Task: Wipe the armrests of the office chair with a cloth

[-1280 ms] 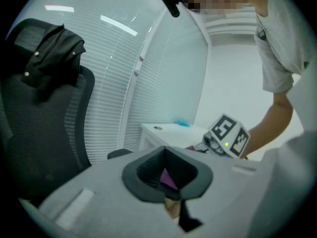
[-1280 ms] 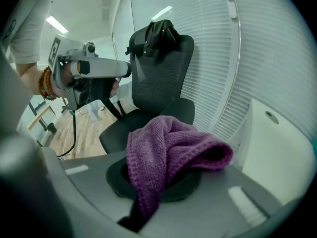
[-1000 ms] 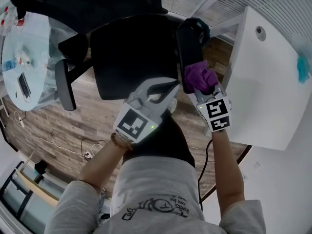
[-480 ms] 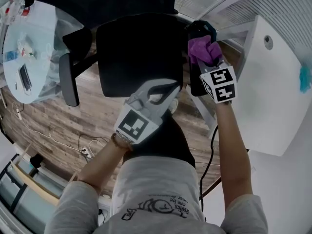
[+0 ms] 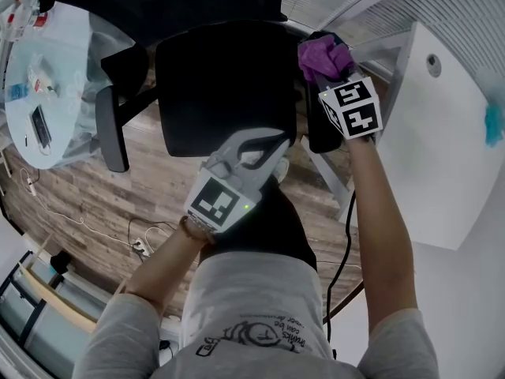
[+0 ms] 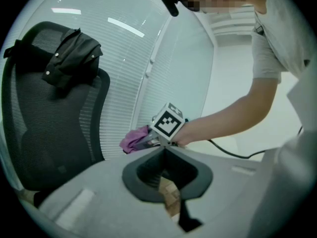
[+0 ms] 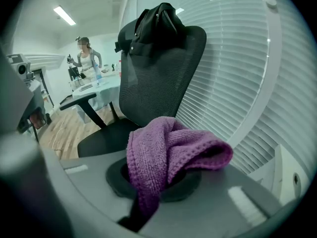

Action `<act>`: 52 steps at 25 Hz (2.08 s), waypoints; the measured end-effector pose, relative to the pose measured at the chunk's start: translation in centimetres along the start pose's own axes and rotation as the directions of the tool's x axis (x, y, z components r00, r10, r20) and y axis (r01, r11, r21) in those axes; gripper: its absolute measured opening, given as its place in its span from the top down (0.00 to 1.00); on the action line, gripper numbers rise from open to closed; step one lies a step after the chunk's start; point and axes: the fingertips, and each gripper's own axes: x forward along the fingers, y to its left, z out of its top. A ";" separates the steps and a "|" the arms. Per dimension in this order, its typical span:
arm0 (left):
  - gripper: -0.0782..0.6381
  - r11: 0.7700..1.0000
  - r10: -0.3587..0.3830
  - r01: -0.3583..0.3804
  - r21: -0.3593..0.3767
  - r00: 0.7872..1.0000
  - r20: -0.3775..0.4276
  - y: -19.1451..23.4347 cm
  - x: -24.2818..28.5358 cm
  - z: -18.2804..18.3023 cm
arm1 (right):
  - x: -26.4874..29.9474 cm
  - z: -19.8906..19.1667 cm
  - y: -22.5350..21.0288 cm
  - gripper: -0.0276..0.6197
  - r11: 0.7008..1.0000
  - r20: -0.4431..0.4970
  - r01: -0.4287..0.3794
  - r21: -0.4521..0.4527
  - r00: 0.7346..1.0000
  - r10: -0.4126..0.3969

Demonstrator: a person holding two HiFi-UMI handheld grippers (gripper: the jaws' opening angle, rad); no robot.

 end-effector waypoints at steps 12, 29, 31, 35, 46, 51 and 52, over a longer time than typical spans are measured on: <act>0.89 1.000 -0.023 0.023 0.012 1.000 0.003 -0.8 1.0 0.8 | -1.6 -1.3 0.7 0.91 0.999 0.016 0.032 0.003 0.999 -0.032; 0.89 1.000 -0.022 0.021 0.013 1.000 0.007 -0.4 1.4 1.7 | -10.1 -9.3 8.6 0.91 0.999 -0.047 0.052 0.009 0.998 -0.052; 0.89 1.000 -0.024 0.024 0.014 1.000 0.009 -0.5 1.5 1.8 | -11.1 -10.2 9.6 0.91 0.999 -0.056 0.050 0.017 0.997 -0.049; 0.89 0.999 -0.029 0.029 0.016 1.000 0.004 -0.6 1.5 1.6 | -12.1 -11.2 10.6 0.91 0.998 -0.071 0.055 0.034 0.996 -0.053; 0.89 0.999 -0.033 0.033 0.019 0.999 -0.001 -0.6 1.4 1.3 | -10.5 -9.9 8.8 0.91 0.995 -0.055 0.057 0.085 0.997 -0.052; 0.89 0.999 -0.030 0.030 0.019 1.000 -0.004 -0.5 1.3 1.0 | -8.3 -8.0 7.0 0.91 0.994 -0.033 0.060 0.087 0.998 -0.057; 0.89 0.999 -0.031 0.031 0.019 0.999 -0.007 -0.5 1.2 0.9 | -7.8 -7.5 6.6 0.91 0.995 -0.031 0.058 0.080 0.998 -0.055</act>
